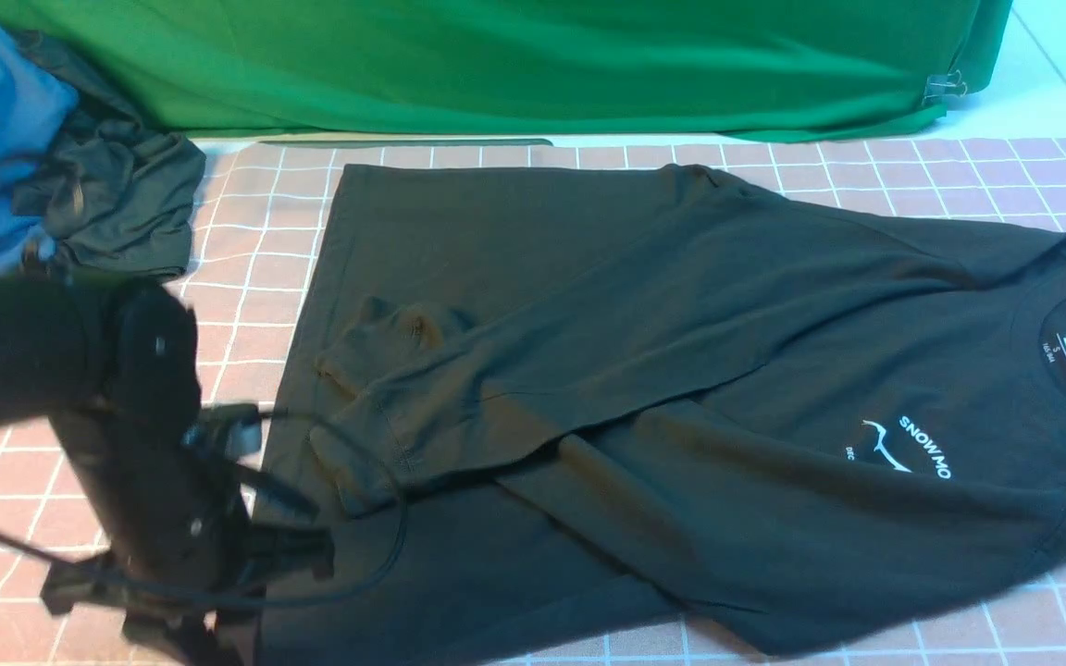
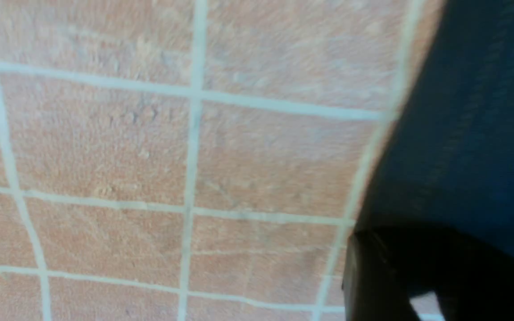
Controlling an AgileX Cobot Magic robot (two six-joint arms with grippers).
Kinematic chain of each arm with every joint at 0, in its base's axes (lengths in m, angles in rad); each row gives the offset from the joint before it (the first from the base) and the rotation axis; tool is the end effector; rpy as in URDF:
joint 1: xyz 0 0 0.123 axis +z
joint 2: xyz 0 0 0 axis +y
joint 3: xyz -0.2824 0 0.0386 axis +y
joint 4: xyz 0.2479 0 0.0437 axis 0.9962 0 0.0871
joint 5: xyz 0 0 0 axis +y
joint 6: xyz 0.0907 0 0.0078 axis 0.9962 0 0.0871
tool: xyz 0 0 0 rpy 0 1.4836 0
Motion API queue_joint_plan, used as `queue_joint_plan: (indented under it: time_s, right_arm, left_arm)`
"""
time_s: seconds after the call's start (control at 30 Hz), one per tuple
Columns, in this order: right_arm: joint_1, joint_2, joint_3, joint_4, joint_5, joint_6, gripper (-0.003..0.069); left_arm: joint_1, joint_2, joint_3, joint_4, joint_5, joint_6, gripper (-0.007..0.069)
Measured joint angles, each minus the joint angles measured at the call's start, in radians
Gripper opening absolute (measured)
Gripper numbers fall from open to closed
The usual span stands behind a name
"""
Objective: Fold a long-sleeved shirt over a pink coffee tablecloth.
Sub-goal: 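Grasp the near edge of the shirt at its hem and shoulder corners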
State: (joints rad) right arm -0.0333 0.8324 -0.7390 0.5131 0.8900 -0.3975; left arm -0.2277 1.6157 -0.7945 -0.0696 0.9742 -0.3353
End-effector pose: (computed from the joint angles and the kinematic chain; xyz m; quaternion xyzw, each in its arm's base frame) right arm 0.1472 0.0299 0.3162 -0.0813 0.9132 0.1650 0.3638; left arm 0.2323 -0.0592 0.1617 0.0751 -0.9944 0.0072 0.0735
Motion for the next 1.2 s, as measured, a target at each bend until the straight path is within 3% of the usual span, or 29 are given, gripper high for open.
queue_joint_plan:
  time_s: [0.23, 0.3, 0.4, 0.53, 0.73, 0.8, 0.97, 1.2]
  right_arm:
    - [0.000, 0.000, 0.000, -0.001, -0.003, 0.000, 0.0123]
    - [0.000, 0.000, 0.000, -0.001, -0.004, 0.000, 0.0123]
    - [0.000, 0.000, 0.000, -0.001, -0.004, 0.000, 0.0123]
    - [0.000, 0.000, 0.000, -0.001, -0.004, 0.000, 0.0123]
    - [0.000, 0.000, 0.000, -0.001, -0.004, 0.000, 0.0123]
    - [0.000, 0.000, 0.000, -0.001, -0.004, 0.000, 0.0123]
    - [0.000, 0.000, -0.001, -0.019, 0.022, 0.037, 0.0123]
    - [0.000, 0.070, -0.084, -0.203, 0.205, 0.188, 0.0123]
  left_arm:
    - [0.000, -0.018, 0.052, 0.049, -0.059, -0.021, 0.0534]
    - [0.000, -0.023, 0.062, 0.057, -0.067, -0.021, 0.0575]
    - [0.000, -0.029, 0.072, 0.055, -0.084, -0.006, 0.0577]
    - [0.001, -0.032, 0.078, 0.017, -0.103, 0.052, 0.0472]
    - [0.001, -0.032, 0.078, -0.037, -0.110, 0.124, 0.0086]
    - [0.001, -0.036, 0.077, -0.040, -0.109, 0.132, 0.0048]
    - [0.001, -0.109, 0.089, -0.035, -0.099, 0.126, 0.0046]
    - [0.000, -0.308, 0.090, -0.020, -0.070, 0.120, 0.0046]
